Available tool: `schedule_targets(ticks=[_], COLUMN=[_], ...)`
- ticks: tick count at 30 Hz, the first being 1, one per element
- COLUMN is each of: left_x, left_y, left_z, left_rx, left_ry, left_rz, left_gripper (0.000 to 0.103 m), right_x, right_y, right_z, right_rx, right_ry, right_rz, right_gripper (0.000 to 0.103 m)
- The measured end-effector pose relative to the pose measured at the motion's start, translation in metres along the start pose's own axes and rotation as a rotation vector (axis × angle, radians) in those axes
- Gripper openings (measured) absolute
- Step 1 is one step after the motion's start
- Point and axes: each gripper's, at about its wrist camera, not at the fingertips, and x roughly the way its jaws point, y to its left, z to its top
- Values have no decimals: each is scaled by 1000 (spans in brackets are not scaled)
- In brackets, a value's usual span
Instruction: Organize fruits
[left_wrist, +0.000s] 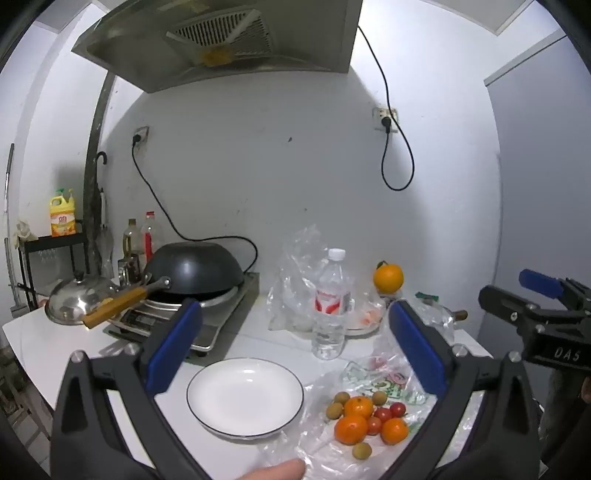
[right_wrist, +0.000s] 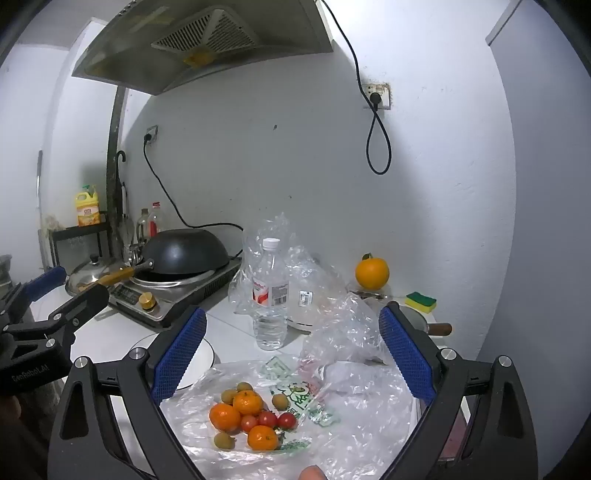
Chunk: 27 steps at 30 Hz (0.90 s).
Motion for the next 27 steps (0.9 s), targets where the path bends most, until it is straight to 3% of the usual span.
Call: schedule_targets(ticks=[11, 27], left_x=[0, 13], left_y=[3, -2], left_z=[1, -5], left_rx=[-38, -49], left_ry=[-8, 60], left_rz=[5, -44], left_gripper=[102, 101], right_x=[3, 5], right_y=[-13, -11], right_z=[-5, -4], right_rx=[6, 16], right_ry=[-3, 3], right_rz=[-5, -13], right_gripper=[96, 96])
